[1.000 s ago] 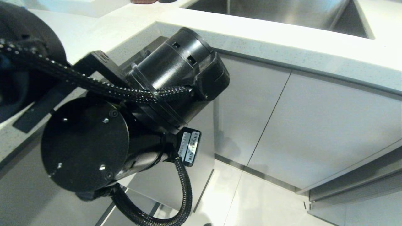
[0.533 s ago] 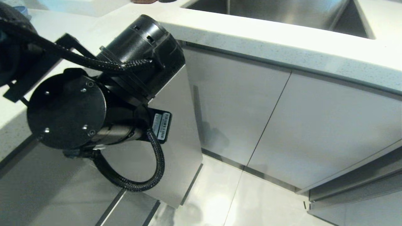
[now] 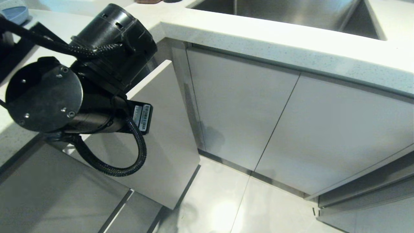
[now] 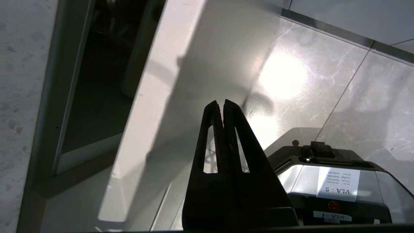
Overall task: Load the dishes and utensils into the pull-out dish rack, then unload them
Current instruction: Close the cupboard
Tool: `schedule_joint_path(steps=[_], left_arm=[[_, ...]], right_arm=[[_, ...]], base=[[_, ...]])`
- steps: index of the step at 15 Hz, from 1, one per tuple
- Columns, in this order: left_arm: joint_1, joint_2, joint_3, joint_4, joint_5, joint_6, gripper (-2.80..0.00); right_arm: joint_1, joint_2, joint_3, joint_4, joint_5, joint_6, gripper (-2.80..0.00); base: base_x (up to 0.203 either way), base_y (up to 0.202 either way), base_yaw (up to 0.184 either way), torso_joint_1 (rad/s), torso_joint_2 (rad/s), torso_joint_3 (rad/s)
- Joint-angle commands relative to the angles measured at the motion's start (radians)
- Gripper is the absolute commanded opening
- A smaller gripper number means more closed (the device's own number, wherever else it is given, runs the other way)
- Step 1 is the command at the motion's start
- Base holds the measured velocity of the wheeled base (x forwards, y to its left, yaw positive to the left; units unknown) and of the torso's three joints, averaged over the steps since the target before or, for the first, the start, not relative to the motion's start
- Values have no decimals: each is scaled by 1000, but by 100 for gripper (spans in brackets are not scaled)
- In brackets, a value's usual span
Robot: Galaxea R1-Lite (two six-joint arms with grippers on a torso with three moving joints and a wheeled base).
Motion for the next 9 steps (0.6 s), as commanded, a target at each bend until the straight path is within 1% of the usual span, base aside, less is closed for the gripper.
schedule_joint_path(steps=[1, 9], left_arm=[[1, -6, 0, 5, 5, -3, -280], [1, -7, 10, 7, 7, 0, -280]], right_arm=[[1, 0, 2, 0, 0, 1, -280], [0, 0, 2, -1, 0, -1, -280]], base=[[0, 0, 0, 0, 0, 0], [0, 0, 0, 0, 0, 0]])
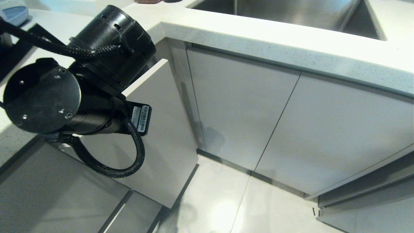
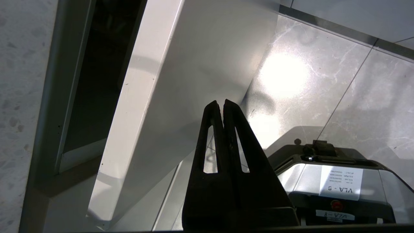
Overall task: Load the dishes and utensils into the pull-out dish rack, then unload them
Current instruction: Close the cupboard
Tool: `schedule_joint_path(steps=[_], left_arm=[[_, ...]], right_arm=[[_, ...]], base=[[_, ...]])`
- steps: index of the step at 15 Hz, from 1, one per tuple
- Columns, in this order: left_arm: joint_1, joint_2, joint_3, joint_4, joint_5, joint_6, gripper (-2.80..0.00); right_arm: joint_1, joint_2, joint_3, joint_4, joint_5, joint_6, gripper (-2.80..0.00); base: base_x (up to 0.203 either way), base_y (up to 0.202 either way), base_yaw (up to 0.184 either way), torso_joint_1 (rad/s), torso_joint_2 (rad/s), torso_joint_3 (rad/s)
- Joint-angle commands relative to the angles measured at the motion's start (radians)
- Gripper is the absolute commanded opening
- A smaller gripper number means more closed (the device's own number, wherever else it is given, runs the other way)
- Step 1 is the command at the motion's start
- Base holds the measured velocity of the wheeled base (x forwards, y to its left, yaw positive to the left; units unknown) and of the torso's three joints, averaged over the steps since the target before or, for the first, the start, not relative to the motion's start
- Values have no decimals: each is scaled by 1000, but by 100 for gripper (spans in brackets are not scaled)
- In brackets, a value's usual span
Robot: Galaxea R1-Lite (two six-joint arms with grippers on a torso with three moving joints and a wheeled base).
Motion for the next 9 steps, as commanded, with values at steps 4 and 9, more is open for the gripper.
schedule_joint_path(steps=[4, 9], left_arm=[[0, -56, 11, 3, 4, 29, -280], [-9, -141, -24, -55, 2, 51, -280]], right_arm=[[1, 0, 2, -1, 0, 0, -280], [1, 0, 2, -1, 0, 0, -280]], base=[[0, 0, 0, 0, 0, 0], [0, 0, 0, 0, 0, 0]])
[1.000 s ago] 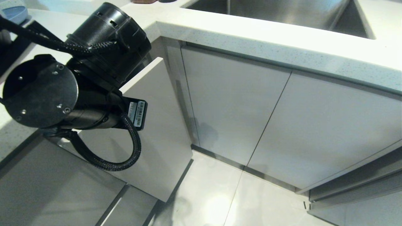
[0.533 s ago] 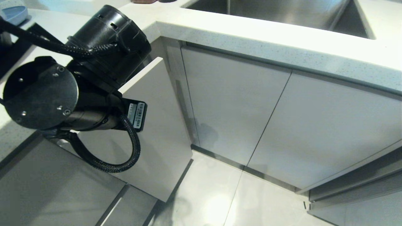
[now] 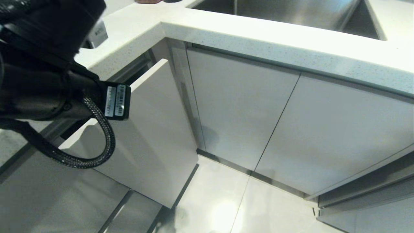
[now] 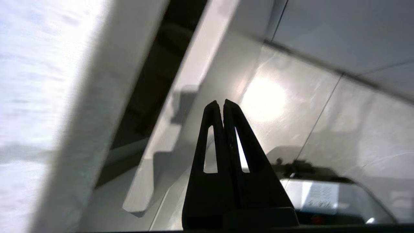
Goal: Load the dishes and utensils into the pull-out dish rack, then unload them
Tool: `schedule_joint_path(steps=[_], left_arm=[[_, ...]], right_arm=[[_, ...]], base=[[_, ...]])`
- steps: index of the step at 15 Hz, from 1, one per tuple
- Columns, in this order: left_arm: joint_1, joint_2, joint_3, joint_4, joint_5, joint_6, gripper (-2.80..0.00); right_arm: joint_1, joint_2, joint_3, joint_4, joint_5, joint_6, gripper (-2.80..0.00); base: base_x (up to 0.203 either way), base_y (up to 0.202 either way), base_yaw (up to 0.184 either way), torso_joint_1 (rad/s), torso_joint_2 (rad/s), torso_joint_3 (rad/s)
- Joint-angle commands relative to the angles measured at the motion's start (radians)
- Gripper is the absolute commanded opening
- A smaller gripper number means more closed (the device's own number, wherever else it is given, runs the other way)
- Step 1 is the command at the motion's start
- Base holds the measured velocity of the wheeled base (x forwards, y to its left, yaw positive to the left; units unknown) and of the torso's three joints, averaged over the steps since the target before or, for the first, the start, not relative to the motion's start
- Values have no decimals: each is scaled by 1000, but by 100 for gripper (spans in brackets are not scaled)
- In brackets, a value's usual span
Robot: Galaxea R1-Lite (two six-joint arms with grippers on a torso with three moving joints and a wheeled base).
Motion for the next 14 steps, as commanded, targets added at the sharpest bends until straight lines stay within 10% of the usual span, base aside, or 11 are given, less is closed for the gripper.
schedule_joint_path(steps=[1, 8, 14], left_arm=[[-2, -48, -8, -17, 5, 6, -280], [22, -177, -96, -253, -102, 6, -280], [459, -408, -116, -290, -796, 23, -280]], right_arm=[[0, 0, 2, -1, 0, 0, -280], [0, 0, 2, 0, 0, 0, -280], [0, 0, 2, -1, 0, 1, -280]], base=[[0, 0, 0, 0, 0, 0], [0, 0, 0, 0, 0, 0], [0, 0, 0, 0, 0, 0]])
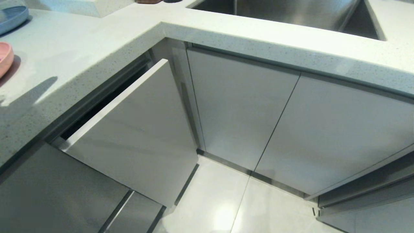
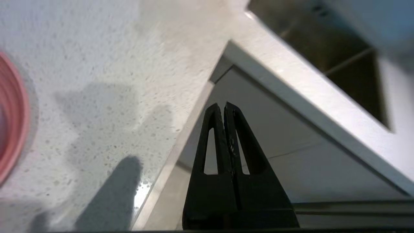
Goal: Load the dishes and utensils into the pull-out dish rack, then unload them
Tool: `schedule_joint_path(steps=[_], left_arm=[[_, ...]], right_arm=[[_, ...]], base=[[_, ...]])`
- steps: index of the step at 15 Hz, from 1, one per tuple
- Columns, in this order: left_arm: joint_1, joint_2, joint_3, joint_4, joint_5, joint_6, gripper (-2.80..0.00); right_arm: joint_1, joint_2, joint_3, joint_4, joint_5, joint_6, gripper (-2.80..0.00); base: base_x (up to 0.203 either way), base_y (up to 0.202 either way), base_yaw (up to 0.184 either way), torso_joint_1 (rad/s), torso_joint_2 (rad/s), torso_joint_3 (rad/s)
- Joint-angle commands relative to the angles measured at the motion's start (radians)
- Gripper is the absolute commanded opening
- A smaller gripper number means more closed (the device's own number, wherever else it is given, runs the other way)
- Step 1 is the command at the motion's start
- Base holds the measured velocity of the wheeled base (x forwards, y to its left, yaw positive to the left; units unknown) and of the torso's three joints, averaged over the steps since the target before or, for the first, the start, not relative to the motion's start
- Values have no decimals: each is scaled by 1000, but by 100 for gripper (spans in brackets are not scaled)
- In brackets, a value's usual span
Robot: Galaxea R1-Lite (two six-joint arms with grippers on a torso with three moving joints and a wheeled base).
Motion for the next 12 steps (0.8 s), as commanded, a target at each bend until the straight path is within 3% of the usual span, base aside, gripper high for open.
schedule_joint_path(steps=[1, 3, 6, 9, 12], left_arm=[[154, -107, 13, 1, -240, 1, -280], [292, -168, 47, -2, -393, 24, -280], [493, -226, 94, -18, -570, 43, -280], [632, -308, 239, -153, -711, 66, -280], [689, -416, 400, -218, -738, 260, -280]], right_arm=[[1, 0, 2, 0, 0, 1, -280], [0, 0, 2, 0, 0, 0, -280], [0, 0, 2, -1, 0, 0, -280], [0, 0, 2, -1, 0, 1, -280], [0, 0, 2, 0, 0, 1, -280]], base=[[0, 0, 0, 0, 0, 0], [0, 0, 0, 0, 0, 0], [0, 0, 0, 0, 0, 0], [0, 0, 0, 0, 0, 0], [0, 0, 0, 0, 0, 0]])
